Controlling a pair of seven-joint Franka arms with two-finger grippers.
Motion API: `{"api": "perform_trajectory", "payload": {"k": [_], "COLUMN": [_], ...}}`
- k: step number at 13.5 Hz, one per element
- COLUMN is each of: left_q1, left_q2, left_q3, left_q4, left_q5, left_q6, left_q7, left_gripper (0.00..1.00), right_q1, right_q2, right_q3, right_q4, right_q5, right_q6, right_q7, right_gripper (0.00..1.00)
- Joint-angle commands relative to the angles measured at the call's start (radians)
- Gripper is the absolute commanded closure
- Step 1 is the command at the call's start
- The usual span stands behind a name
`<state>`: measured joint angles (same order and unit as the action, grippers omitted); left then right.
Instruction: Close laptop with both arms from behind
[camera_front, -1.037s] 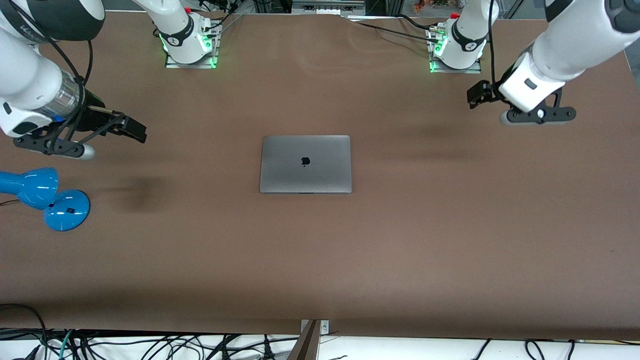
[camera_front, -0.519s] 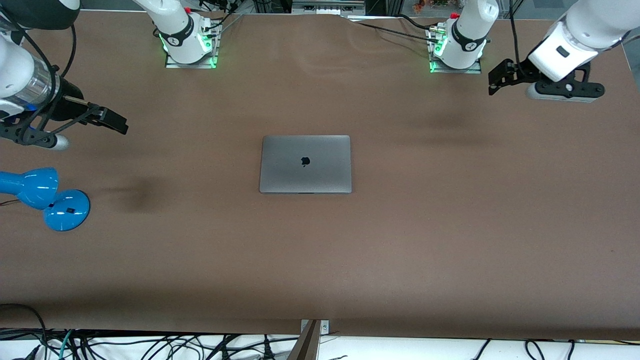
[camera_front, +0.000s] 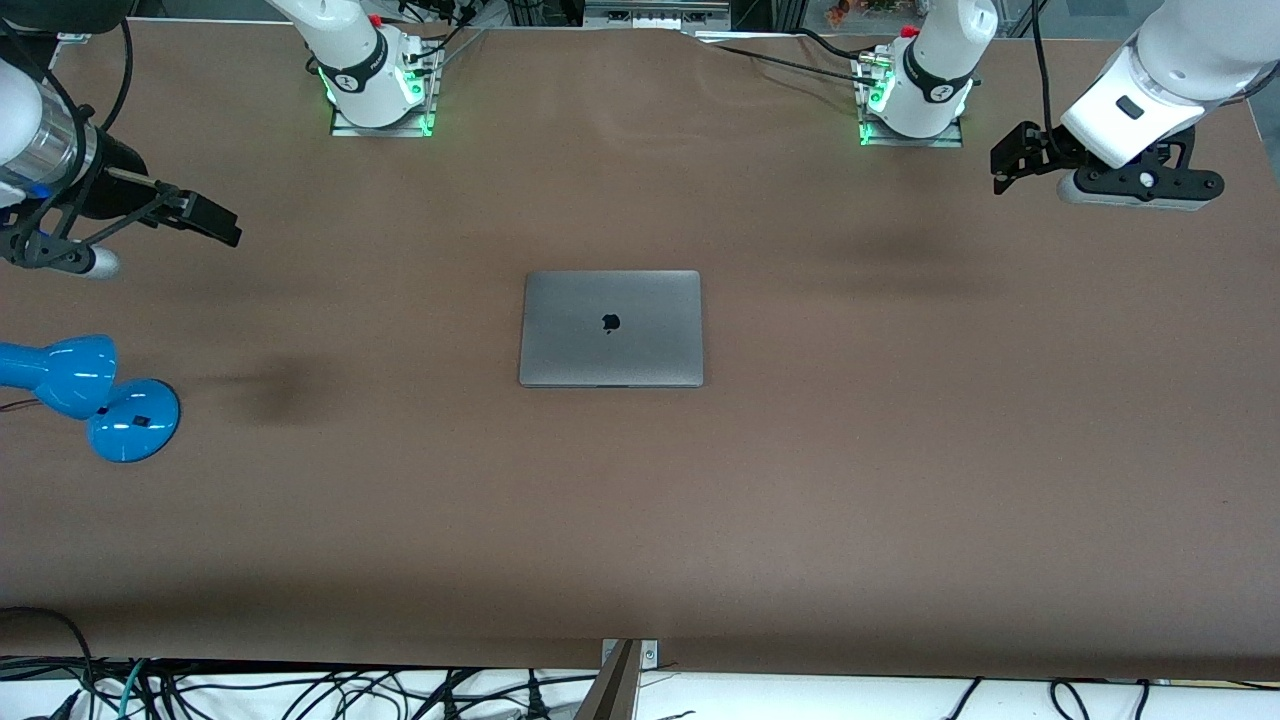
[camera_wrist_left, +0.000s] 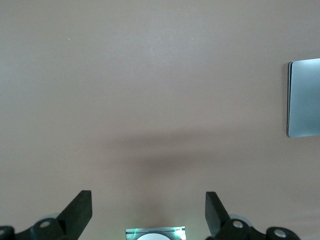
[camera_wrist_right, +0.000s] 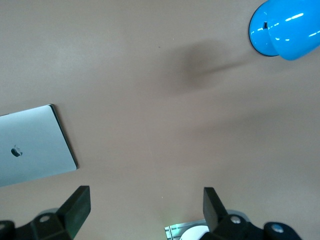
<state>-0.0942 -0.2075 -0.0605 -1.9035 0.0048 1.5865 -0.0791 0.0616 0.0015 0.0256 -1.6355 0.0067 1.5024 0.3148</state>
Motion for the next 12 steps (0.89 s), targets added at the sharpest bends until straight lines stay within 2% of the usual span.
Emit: {"api": "perform_trajectory", "payload": {"k": [1,3,12], "left_q1": [0.013,0.013,0.022], "left_q2": [0.081,0.114,0.168], "left_q3": [-0.015,-0.015,-0.013], "left_q4": [0.105,0.153,0.198], "left_q5": [0.023,0.023,0.023], "left_q6": [-0.048,-0.079,-0.079], "left_q7": [0.018,0.019,0.015], "left_gripper": [0.0,0.0,0.0], "right_q1": [-0.014,-0.014,-0.014], "right_q2": [-0.069,-0.089,-0.104], "right_q3": [0.013,0.013,0.013], "right_q4": [-0.066,-0.078,-0.098], "right_q5": [-0.013,-0.013,-0.013], "right_q6": [-0.001,-0.001,-0.002], "right_q7": [-0.014,-0.014,-0.014], "right_gripper": [0.0,0.0,0.0]}}
